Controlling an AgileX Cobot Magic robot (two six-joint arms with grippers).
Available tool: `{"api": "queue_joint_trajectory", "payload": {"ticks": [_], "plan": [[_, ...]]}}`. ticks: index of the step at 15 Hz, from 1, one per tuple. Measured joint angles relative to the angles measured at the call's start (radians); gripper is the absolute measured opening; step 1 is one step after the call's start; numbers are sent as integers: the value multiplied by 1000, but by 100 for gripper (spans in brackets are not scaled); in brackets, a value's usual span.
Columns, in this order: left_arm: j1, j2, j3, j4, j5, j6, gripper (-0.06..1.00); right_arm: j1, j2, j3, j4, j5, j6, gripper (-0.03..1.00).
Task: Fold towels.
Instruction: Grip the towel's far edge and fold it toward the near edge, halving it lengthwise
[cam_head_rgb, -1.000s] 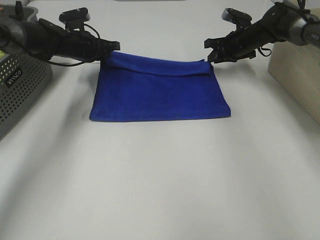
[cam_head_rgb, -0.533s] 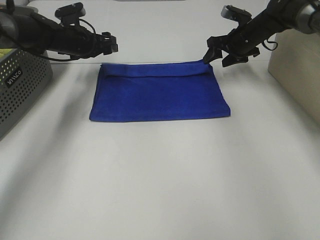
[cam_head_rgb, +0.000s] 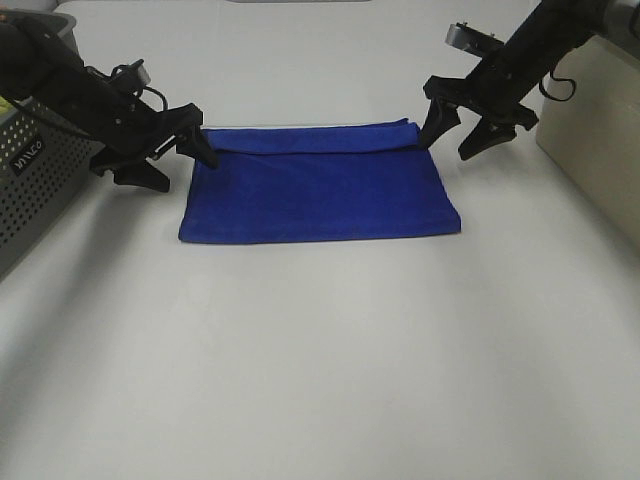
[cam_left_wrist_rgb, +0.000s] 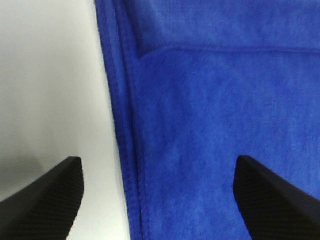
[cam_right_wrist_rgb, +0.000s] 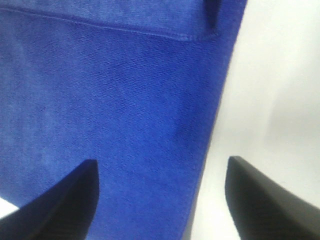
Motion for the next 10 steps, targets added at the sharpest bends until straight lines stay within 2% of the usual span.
{"api": "queue_joint_trajectory", "payload": {"ticks": [6,10], "plan": [[-8,0,0,18,102,-70,77,-1,-63,255,-22,3,-4,70],[-67,0,0,118,120,-163,74,-1,-69,298,8,4,-12,70]]}}
